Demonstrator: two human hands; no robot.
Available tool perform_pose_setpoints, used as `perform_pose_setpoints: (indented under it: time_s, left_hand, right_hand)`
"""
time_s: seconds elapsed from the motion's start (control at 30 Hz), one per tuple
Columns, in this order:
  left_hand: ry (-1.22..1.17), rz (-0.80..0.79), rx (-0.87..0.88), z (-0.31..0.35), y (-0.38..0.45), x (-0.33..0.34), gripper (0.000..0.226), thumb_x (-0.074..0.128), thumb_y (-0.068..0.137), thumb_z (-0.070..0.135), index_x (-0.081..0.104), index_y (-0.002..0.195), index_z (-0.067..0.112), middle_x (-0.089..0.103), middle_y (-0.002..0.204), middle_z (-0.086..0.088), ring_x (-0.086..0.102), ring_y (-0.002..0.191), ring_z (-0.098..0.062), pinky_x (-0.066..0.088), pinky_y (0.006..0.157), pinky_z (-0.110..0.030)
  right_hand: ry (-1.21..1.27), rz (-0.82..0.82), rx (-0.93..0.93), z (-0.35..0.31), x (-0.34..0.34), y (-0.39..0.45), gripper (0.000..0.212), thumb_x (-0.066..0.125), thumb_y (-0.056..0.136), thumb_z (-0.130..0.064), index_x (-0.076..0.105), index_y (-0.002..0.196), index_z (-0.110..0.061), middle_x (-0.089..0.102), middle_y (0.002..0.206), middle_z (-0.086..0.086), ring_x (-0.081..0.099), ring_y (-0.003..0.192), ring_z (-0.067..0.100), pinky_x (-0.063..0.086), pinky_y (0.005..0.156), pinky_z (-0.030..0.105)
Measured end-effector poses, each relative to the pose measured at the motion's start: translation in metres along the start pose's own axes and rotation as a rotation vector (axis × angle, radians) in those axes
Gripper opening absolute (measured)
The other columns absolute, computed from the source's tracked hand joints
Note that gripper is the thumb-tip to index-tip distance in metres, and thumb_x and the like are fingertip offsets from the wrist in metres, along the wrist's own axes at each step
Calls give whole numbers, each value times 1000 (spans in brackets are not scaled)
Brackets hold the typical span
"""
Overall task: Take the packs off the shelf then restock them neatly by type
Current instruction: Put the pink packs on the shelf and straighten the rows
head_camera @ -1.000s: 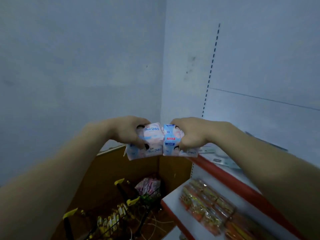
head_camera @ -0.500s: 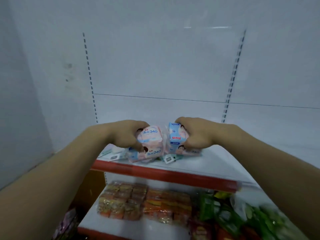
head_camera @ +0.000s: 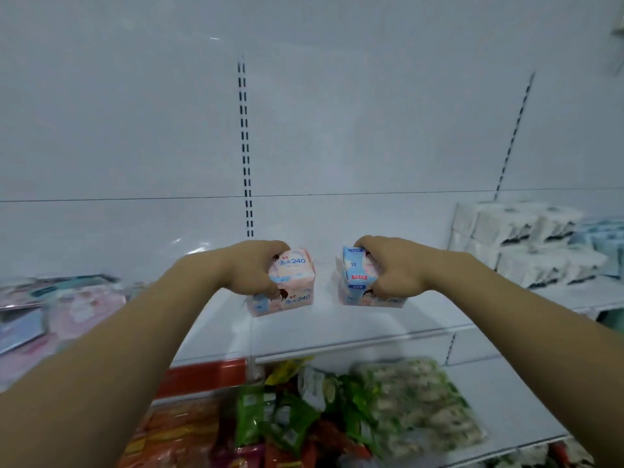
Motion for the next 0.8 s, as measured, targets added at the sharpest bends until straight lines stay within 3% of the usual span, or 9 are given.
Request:
perform_pose_setpoints:
  time_s: [0.2, 0.37, 0.8]
  left_hand:
    - [-50, -7, 56, 66, 82, 24, 56, 78, 79, 26, 49, 128, 24, 59, 120, 2, 58, 103, -21, 50, 92, -40]
    - [-73, -28, 42, 81, 146, 41, 66, 78, 81, 30, 44, 137, 27, 57, 124, 4, 56, 109, -21, 50, 95, -40]
    - [-15, -98, 32, 69, 284, 83, 88, 76, 80, 33, 27, 153, 29, 44, 145, 3, 46, 129, -21, 41, 109, -40]
  right_hand:
    - [-34, 18, 97, 114, 5, 7, 64, 69, 81, -26, 40, 138, -21, 53, 125, 5, 53, 106, 24, 51, 91, 42]
    - [-55, 29, 160, 178, 18, 39, 68, 69, 85, -34, 35, 143, -25, 50, 129, 2, 49, 114, 23, 47, 94, 38]
    - [-62, -6, 117, 240, 40, 150, 66, 66, 88, -27, 35, 146, -22, 48, 136, 5, 47, 120, 25, 47, 99, 41]
Point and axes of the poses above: each hand's wrist, its own y-axis towards the middle knuckle, its own x-axis out of the palm, z = x × y, the point moved 10 cm from there along y, towards the middle knuckle
